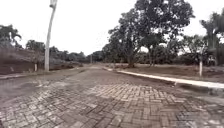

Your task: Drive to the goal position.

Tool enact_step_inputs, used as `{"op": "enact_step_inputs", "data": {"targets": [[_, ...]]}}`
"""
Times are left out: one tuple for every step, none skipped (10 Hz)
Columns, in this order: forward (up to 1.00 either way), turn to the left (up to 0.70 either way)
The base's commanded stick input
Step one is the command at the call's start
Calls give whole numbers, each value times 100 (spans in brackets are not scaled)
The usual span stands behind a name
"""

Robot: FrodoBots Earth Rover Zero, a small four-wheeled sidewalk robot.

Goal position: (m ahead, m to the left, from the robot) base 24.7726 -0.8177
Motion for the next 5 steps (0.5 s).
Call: {"op": "enact_step_inputs", "data": {"targets": [[100, 0], [100, 0], [100, 0], [100, 0], [100, 0]]}}
